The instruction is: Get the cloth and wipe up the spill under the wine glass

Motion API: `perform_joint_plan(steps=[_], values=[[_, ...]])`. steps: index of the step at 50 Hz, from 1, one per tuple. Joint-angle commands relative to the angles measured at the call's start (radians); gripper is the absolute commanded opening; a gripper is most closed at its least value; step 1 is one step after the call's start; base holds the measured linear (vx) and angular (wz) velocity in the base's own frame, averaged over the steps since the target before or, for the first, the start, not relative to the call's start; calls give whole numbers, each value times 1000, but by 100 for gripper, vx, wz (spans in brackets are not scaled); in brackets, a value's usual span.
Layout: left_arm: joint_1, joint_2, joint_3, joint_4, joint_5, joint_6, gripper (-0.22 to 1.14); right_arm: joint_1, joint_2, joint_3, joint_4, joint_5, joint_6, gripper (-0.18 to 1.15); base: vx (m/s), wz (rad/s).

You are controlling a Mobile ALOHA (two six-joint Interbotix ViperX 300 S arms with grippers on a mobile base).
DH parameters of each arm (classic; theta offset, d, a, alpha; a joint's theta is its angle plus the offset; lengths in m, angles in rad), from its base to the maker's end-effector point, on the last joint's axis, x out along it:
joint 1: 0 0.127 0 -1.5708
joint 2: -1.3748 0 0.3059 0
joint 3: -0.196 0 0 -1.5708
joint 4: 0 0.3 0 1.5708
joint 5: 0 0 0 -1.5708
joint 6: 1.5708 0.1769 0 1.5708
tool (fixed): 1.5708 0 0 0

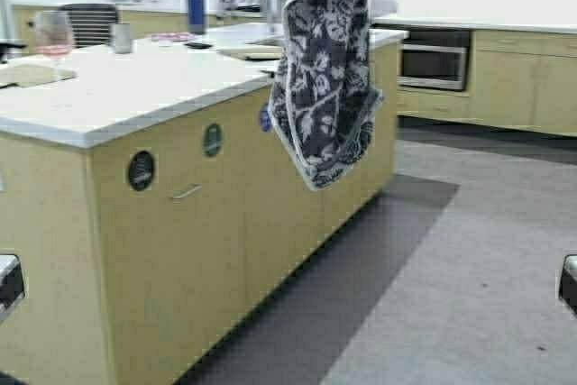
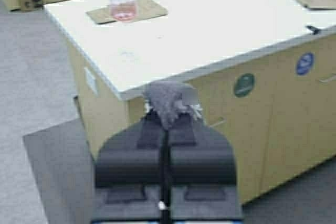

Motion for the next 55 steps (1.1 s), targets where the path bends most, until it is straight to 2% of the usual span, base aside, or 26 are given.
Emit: perform_joint_plan(steps=[1,19,43,55], values=[[2,20,-20,-2,-12,3,3,-3,-11,-9,3,-12,0,6,7,23],[2,169,-60,5,-86,14,3,-3,-11,-9,3,-14,-2,6,11,19],[0,486,-195,23,-137,5,3,-3,-12,-11,3,-28,0,6,19,15],[-94,729,-256,25,-227,3,3,-3,-11,-9,3,-34,0,6,22,20]])
